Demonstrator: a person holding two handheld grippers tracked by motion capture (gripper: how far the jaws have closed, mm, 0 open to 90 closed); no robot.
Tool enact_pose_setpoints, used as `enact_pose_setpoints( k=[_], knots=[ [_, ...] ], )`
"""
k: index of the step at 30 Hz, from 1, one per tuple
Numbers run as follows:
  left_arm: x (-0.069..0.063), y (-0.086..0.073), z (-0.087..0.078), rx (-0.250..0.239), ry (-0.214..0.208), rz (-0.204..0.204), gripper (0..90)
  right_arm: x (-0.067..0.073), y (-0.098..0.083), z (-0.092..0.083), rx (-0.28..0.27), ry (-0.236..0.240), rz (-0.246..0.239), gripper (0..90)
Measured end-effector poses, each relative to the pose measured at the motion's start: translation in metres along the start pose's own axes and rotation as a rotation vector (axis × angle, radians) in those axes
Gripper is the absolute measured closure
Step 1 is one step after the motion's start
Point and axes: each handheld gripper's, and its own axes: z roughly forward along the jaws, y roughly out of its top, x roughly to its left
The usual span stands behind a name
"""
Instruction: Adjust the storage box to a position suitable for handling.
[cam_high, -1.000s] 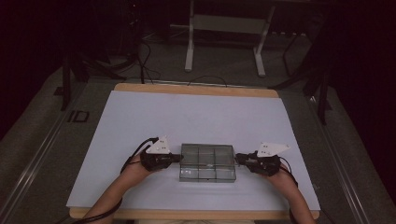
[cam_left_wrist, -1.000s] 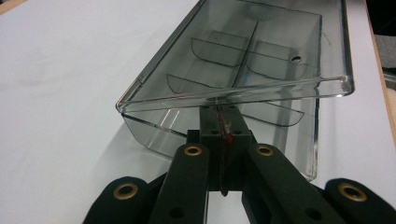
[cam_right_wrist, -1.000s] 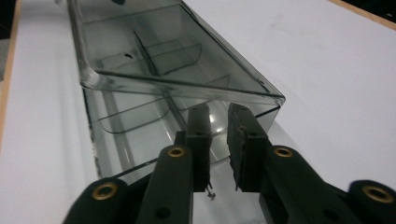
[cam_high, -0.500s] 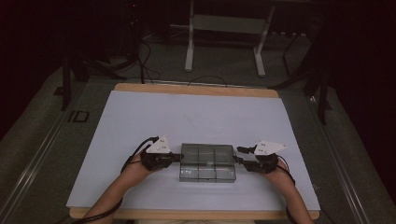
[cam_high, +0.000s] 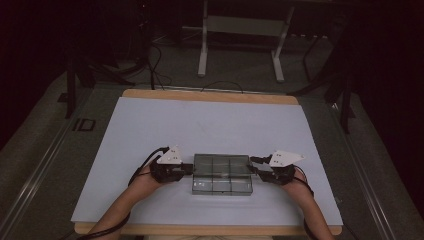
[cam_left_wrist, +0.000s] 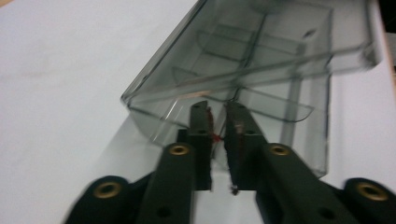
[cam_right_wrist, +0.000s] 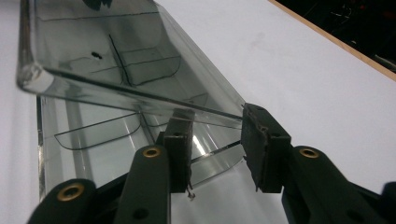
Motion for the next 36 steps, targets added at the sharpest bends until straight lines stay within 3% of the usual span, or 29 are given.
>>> enact_pose_setpoints(
  k=[7,14,21,26,36],
  knots=[
    [0.004,0.0,-0.002,-0.016,0.063,-0.016,67.5,0.0,0.001,-0.001,0.002,-0.005,-0.007,64.9],
    [0.005,0.004,-0.002,-0.038,0.076,-0.007,64.4,0.0,0.002,-0.001,0.003,-0.002,-0.008,64.9],
    [0.001,0.007,0.002,-0.045,0.098,0.023,64.6,0.0,0.003,-0.001,-0.003,-0.005,-0.009,64.8],
    [0.005,0.01,0.003,-0.061,0.086,0.007,64.9,-0.001,0.004,-0.001,-0.009,-0.006,-0.011,64.9],
    [0.009,0.017,0.002,-0.08,0.122,0.019,70.9,-0.003,0.011,-0.001,-0.048,-0.052,-0.013,71.0]
  ],
)
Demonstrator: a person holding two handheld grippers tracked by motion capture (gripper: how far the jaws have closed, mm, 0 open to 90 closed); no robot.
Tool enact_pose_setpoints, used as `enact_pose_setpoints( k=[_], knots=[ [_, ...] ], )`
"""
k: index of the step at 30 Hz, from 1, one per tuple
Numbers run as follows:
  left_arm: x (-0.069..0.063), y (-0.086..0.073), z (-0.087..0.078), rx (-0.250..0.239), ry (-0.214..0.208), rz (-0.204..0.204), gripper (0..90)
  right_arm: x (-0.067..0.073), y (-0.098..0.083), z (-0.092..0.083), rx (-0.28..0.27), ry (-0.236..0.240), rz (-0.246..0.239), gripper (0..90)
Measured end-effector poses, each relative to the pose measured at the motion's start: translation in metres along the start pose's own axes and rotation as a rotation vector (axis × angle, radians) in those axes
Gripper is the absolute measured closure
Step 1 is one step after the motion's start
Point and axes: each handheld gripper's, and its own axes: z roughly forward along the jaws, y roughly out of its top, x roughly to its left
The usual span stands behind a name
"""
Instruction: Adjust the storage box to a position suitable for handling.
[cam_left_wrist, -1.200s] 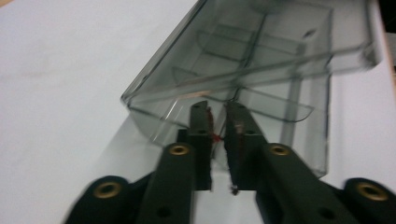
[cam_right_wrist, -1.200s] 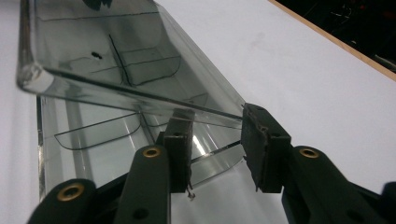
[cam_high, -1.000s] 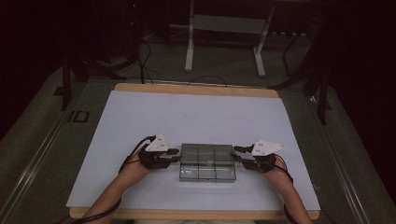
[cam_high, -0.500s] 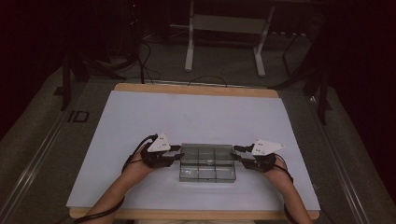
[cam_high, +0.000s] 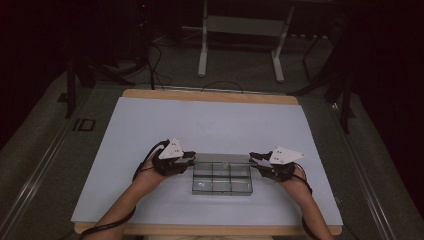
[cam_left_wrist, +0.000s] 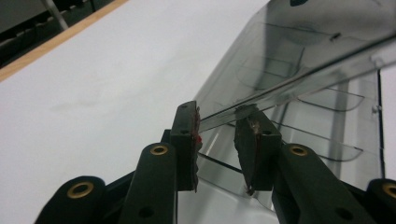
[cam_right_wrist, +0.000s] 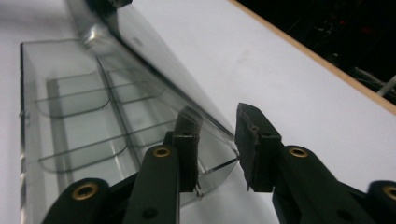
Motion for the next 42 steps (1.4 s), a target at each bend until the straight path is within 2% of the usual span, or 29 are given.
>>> enact_pose_setpoints(
  k=[5,12,14,17,22,25,34,35,39,42],
  knots=[
    [0.003,0.004,0.002,-0.003,0.017,-0.002,73.2,-0.002,0.003,0.001,-0.006,-0.014,-0.007,72.9],
    [0.005,0.008,0.004,-0.01,0.031,-0.007,75.1,-0.005,0.004,0.002,-0.019,-0.017,0.009,74.6],
    [0.007,0.009,0.004,-0.012,0.029,-0.009,75.2,-0.007,0.004,0.002,-0.024,-0.016,0.019,74.9],
    [0.01,0.008,0.004,-0.025,0.018,-0.037,75.3,-0.009,0.004,0.002,-0.029,-0.011,0.031,75.3],
    [0.012,0.008,0.005,-0.03,0.016,-0.042,76.4,-0.011,0.006,0.004,-0.027,-0.01,0.046,75.8],
    [0.015,0.009,0.007,-0.033,0.02,-0.043,77.3,-0.016,0.006,0.005,-0.031,0.004,0.096,76.1],
    [0.019,0.011,0.012,-0.038,0.025,-0.057,77.9,-0.021,0.009,0.008,-0.018,0.003,0.171,76.2],
    [0.02,0.011,0.013,-0.042,0.028,-0.061,77.9,-0.022,0.009,0.011,-0.007,0.001,0.193,75.9],
    [0.021,0.011,0.015,-0.04,0.034,-0.063,77.9,-0.023,0.007,0.014,-0.001,-0.002,0.207,75.3],
    [0.024,0.01,0.018,-0.042,0.036,-0.08,77.8,-0.023,0.005,0.02,0.016,-0.01,0.232,74.2]
  ],
)
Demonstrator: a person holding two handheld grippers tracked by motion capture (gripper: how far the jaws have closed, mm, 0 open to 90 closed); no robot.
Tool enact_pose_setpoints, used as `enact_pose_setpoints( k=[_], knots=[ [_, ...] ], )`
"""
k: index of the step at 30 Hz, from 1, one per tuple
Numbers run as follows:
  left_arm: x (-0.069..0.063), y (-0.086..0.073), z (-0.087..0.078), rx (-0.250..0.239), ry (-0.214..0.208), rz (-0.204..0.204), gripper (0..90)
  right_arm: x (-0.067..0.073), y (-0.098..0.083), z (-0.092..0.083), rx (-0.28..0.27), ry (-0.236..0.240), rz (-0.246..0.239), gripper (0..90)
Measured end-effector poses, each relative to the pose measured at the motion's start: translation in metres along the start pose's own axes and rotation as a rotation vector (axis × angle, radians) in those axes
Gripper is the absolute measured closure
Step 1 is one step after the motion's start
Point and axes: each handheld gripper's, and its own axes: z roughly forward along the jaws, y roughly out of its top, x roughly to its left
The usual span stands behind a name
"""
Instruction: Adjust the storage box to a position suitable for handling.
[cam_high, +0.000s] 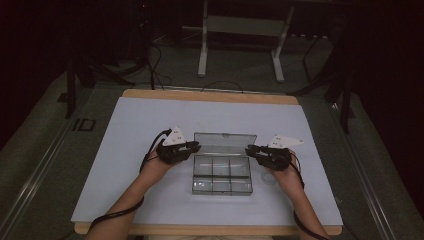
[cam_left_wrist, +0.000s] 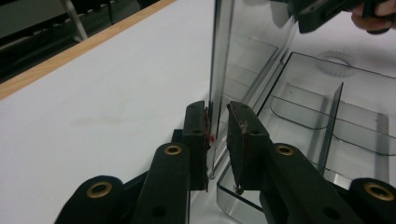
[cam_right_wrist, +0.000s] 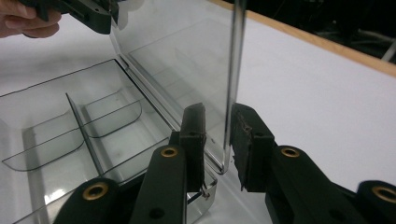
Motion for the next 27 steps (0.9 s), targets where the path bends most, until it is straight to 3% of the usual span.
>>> enact_pose_setpoints(
  k=[12,27],
  knots=[
    [0.006,-0.002,0.007,0.003,0.002,-0.035,77.1,-0.002,-0.001,0.009,-0.006,-0.033,0.018,74.1],
    [0.009,-0.005,0.015,0.018,0.006,-0.079,74.0,-0.006,0.0,0.013,0.0,-0.04,0.055,73.3]
  ],
)
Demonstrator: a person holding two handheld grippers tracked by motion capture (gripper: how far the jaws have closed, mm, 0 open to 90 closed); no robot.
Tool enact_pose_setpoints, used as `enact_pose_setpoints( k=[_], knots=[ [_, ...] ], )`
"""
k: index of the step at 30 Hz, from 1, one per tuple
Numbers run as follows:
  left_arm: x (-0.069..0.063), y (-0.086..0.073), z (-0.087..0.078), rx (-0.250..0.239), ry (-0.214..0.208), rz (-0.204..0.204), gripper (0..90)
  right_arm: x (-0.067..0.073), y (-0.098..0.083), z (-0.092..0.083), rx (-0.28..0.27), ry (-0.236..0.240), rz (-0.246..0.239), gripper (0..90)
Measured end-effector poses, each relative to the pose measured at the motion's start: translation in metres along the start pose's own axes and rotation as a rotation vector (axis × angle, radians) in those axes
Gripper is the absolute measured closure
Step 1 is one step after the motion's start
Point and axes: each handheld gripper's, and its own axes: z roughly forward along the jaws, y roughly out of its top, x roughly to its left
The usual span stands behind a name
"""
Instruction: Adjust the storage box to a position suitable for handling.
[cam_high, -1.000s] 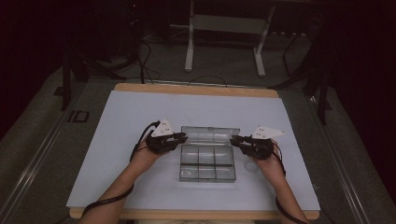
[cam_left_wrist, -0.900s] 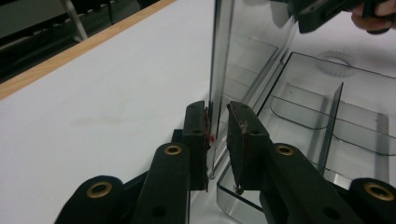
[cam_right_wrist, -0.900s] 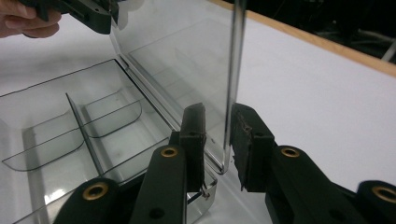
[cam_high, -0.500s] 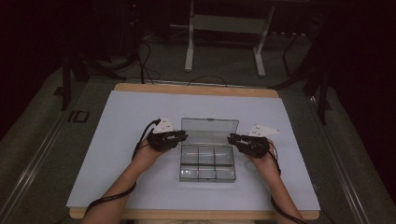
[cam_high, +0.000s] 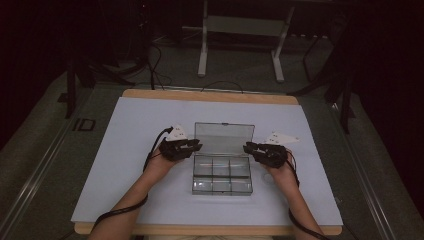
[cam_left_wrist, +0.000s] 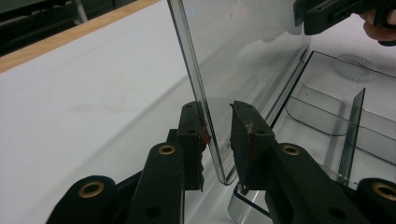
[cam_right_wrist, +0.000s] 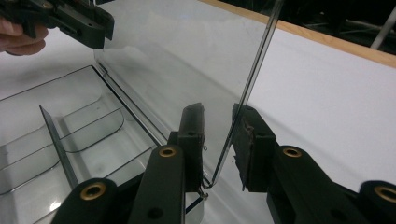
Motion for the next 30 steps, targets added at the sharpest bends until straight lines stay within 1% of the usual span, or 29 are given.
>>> enact_pose_setpoints(
  k=[3,7,8,10,13,15,18,20,22,23,30],
  knots=[
    [0.0,-0.001,0.0,-0.003,-0.002,-0.005,73.7,0.0,0.0,0.001,0.0,-0.002,0.01,73.1],
    [-0.001,-0.001,0.002,-0.005,0.013,-0.013,72.6,-0.001,0.0,0.001,-0.002,-0.006,0.017,72.8],
    [-0.001,-0.001,0.002,-0.004,0.018,-0.013,71.7,0.0,0.0,0.002,-0.001,-0.012,0.03,72.2],
    [-0.002,-0.001,0.003,-0.004,0.025,-0.018,71.2,0.0,0.0,0.003,-0.002,-0.018,0.034,71.4],
    [-0.002,-0.001,0.004,-0.005,0.031,-0.019,69.9,0.002,0.0,0.004,0.003,-0.031,0.029,70.0],
    [-0.003,-0.002,0.006,-0.006,0.041,-0.024,67.4,0.002,0.001,0.006,0.014,-0.042,0.033,67.9],
    [-0.002,-0.002,0.006,-0.01,0.042,-0.031,66.8,0.002,0.001,0.008,0.018,-0.045,0.038,66.8],
    [-0.002,-0.003,0.007,-0.013,0.04,-0.045,66.8,0.002,0.001,0.008,0.017,-0.041,0.043,66.2],
    [-0.002,-0.003,0.007,-0.014,0.042,-0.047,66.3,0.001,0.001,0.009,0.02,-0.041,0.048,65.0],
    [-0.002,-0.003,0.007,-0.013,0.045,-0.058,66.0,0.002,0.001,0.01,0.023,-0.043,0.051,64.4],
    [-0.002,-0.004,0.008,-0.015,0.055,-0.066,64.8,0.0,0.001,0.012,0.028,-0.036,0.07,63.0]
  ],
)
